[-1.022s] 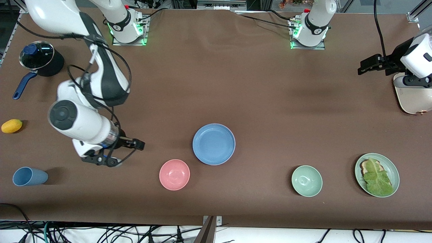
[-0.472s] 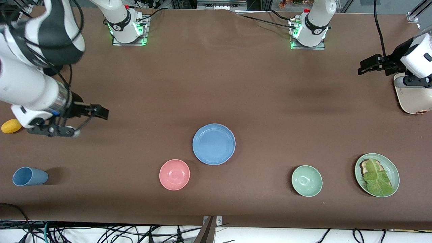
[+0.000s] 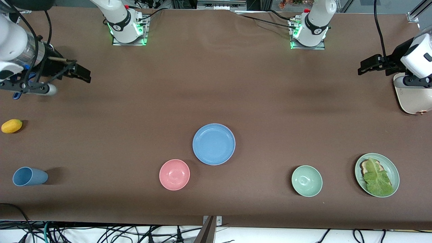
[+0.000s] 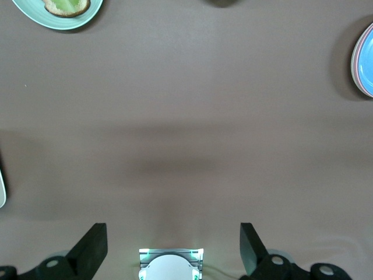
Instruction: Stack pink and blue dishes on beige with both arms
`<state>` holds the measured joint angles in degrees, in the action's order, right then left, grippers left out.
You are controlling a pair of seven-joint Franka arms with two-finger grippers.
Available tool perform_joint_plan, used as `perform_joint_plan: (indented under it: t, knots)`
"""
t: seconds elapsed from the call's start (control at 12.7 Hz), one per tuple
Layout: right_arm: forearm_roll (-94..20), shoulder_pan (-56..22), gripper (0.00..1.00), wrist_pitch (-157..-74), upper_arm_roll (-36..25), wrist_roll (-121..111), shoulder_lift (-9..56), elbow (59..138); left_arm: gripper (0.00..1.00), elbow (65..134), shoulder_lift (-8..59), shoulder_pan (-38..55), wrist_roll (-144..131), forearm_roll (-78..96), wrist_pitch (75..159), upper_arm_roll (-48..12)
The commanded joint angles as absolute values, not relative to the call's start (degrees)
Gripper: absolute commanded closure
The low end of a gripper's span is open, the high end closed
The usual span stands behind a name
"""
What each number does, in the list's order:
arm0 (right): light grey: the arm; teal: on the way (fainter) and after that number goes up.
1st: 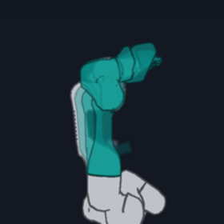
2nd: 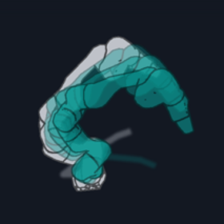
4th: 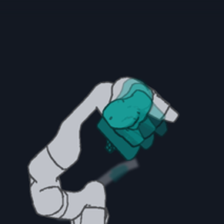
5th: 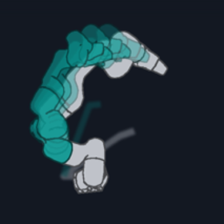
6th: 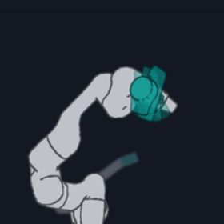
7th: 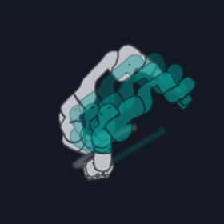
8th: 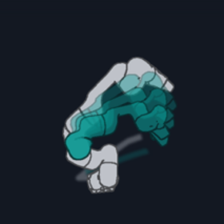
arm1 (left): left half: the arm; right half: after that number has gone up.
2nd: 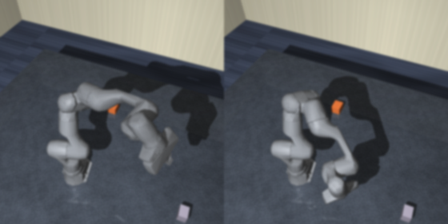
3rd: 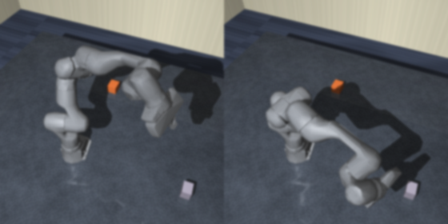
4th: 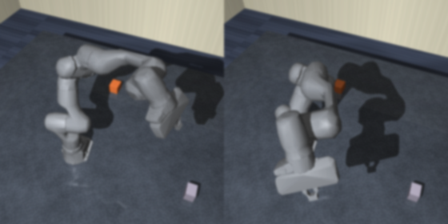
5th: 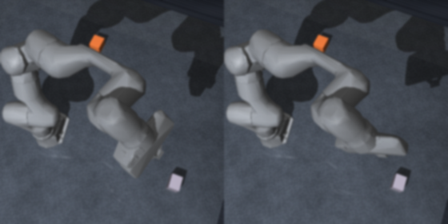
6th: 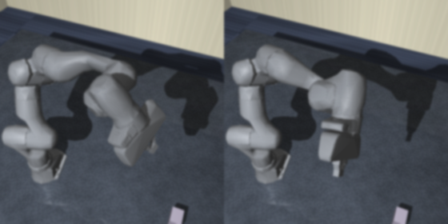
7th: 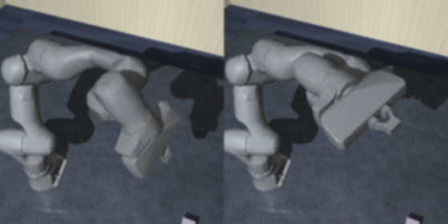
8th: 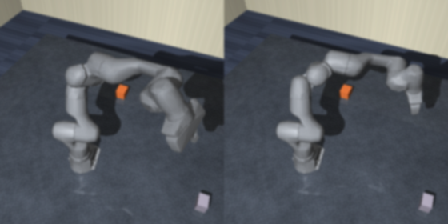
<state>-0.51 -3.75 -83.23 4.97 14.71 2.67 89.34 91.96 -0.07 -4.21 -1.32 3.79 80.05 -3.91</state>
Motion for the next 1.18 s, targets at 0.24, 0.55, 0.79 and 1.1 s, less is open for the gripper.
perform_joint_plan:
  t: [0.24, 0.55, 0.79, 1.1]
  knots:
    - [-1.5, -2.6, 0.0, -83.0, 5.2, 12.9, 1.3, 91.3, 0.0, 91.0, 0.4, -4.0, -0.8, 2.1, 79.9, -4.3]
    - [-1.0, -2.5, 0.0, -83.6, 5.2, 10.7, 2.4, 90.1, 0.0, 91.0, 0.4, -3.9, -0.8, 2.1, 79.8, -4.3]
    - [-1.0, -2.6, 0.0, -82.6, 5.2, 8.4, 3.0, 86.7, 0.0, 91.0, 0.4, -3.7, -0.8, 2.0, 79.9, -4.3]
    - [-1.1, -2.5, 0.0, -81.0, 4.0, 4.9, 3.0, 85.3, 0.0, 91.0, 0.4, -3.6, -0.8, 2.0, 79.9, -4.3]
